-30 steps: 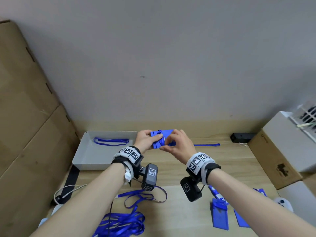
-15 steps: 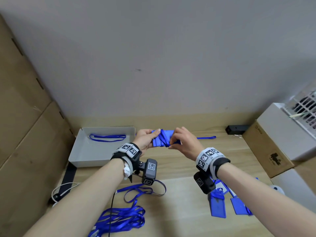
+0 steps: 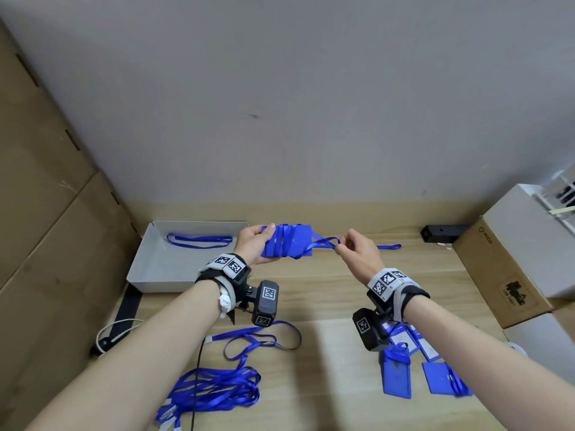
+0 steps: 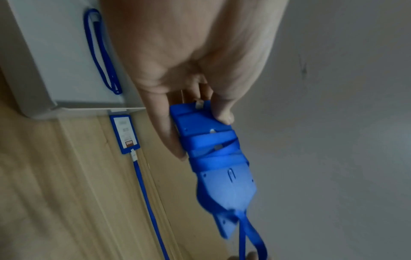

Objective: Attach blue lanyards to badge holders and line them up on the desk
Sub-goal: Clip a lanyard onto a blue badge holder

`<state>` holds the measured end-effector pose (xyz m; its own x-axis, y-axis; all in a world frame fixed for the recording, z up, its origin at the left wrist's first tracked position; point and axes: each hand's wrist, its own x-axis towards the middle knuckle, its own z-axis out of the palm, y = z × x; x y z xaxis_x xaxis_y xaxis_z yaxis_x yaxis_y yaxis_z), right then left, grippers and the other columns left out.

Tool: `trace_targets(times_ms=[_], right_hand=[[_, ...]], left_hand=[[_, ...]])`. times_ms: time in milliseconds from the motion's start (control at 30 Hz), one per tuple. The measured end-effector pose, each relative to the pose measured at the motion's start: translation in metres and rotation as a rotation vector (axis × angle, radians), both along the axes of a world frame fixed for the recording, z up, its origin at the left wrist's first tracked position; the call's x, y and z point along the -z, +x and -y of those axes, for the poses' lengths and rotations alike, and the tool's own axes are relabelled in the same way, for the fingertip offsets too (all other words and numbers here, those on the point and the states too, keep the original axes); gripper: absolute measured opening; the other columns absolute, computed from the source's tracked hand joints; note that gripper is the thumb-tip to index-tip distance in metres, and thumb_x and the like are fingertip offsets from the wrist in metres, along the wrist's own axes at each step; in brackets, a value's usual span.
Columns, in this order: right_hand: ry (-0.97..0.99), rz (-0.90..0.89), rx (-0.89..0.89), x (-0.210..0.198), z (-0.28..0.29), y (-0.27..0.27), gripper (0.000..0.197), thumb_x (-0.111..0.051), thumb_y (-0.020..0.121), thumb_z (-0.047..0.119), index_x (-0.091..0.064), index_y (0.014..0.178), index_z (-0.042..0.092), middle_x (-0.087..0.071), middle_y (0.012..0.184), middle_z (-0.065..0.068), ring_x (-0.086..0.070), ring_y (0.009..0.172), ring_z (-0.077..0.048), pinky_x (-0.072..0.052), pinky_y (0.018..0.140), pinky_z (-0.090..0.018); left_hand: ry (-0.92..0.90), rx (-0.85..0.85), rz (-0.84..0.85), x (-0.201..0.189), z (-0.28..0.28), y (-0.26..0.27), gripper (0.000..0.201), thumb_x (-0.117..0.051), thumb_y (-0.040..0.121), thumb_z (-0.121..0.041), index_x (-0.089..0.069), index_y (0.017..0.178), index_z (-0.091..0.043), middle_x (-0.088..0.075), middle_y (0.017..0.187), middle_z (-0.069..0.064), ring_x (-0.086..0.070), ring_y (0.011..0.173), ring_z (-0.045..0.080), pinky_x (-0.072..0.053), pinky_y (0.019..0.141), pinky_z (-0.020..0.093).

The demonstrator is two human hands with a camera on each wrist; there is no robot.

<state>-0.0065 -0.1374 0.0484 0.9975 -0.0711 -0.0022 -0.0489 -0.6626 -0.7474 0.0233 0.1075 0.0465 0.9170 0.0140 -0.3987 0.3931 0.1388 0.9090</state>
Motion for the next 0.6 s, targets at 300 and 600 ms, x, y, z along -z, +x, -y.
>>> trace_targets(times_ms=[300, 600], right_hand=[[0.071, -0.132, 0.175, 0.027, 0.056, 0.024, 0.024, -0.044, 0.084, 0.022, -0.056, 0.077, 0.003, -0.071, 0.068, -0.003, -0.065, 0.056, -0.023, -0.052, 0.069, -0.039], [-0.114, -0.452, -0.097, 0.079, 0.105, 0.031, 0.055, -0.068, 0.084, 0.017, -0.051, 0.136, 0.012, -0.053, 0.139, -0.01, -0.054, 0.124, -0.029, -0.044, 0.104, -0.041]], left_hand=[[0.435, 0.015, 0.041, 0.042, -0.001, 0.011, 0.013, -0.065, 0.087, -0.021, -0.062, 0.075, -0.021, -0.068, 0.085, 0.012, -0.071, 0.084, 0.029, -0.059, 0.078, 0.052], [0.628, 0.433, 0.099, 0.046, 0.05, -0.01, 0.012, -0.06, 0.096, -0.02, -0.059, 0.086, -0.013, -0.054, 0.076, 0.004, -0.051, 0.067, 0.017, -0.045, 0.058, 0.028]])
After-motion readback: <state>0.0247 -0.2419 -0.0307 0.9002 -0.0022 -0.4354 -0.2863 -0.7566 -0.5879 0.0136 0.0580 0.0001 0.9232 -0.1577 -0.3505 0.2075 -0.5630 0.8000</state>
